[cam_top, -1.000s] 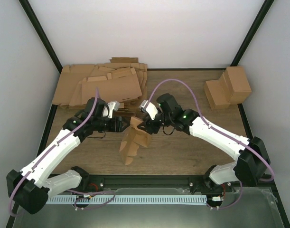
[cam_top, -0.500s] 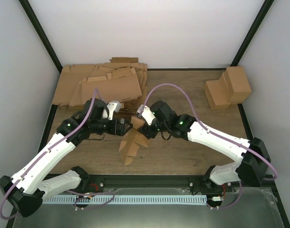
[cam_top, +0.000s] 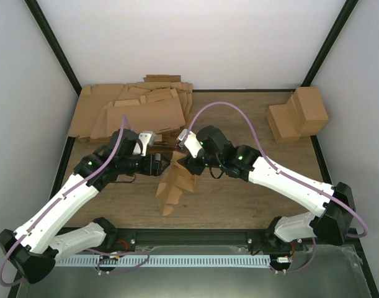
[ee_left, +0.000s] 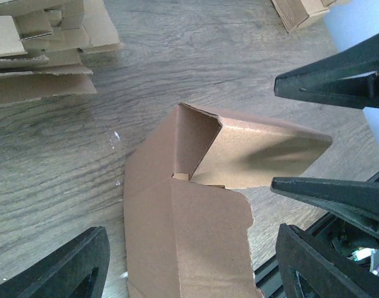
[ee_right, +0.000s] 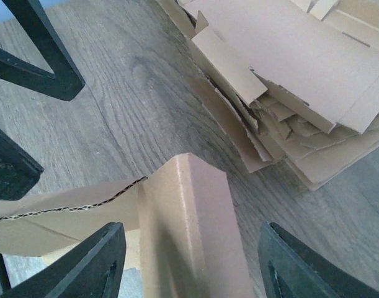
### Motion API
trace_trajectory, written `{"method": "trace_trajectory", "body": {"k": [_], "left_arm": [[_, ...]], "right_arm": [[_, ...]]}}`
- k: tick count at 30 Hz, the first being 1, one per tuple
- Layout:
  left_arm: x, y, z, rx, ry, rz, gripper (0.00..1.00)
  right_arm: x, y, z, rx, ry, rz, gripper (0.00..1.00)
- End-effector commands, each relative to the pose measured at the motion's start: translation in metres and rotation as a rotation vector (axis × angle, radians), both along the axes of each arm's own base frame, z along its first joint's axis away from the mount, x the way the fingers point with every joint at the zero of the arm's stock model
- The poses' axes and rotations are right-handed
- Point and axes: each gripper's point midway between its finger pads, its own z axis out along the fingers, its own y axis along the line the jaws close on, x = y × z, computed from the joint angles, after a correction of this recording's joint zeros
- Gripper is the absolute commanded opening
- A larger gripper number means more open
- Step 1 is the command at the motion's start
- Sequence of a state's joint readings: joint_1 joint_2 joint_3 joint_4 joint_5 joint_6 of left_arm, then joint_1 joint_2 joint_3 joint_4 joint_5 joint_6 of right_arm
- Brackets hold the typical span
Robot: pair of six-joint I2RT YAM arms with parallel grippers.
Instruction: Fold the paper box
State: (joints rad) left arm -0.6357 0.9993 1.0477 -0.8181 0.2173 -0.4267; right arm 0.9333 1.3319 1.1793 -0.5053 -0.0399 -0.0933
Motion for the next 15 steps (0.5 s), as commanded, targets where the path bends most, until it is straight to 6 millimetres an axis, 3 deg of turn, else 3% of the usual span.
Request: {"method": "trace_trajectory", "body": {"k": [1,15], "left_arm": [[0.001,0.001,0.011,-0.011,-0.018,0.011,0.76],[0.001,-0.001,0.009,-0.01,-0.005,0.006,0.74]], "right_arm": [[-0.006,0.002,0.005,-0.016,-0.009,0.008,0.59],[-0.015,-0.009,-0.05,-0.119,0.058,-0.018,0.51]]}}
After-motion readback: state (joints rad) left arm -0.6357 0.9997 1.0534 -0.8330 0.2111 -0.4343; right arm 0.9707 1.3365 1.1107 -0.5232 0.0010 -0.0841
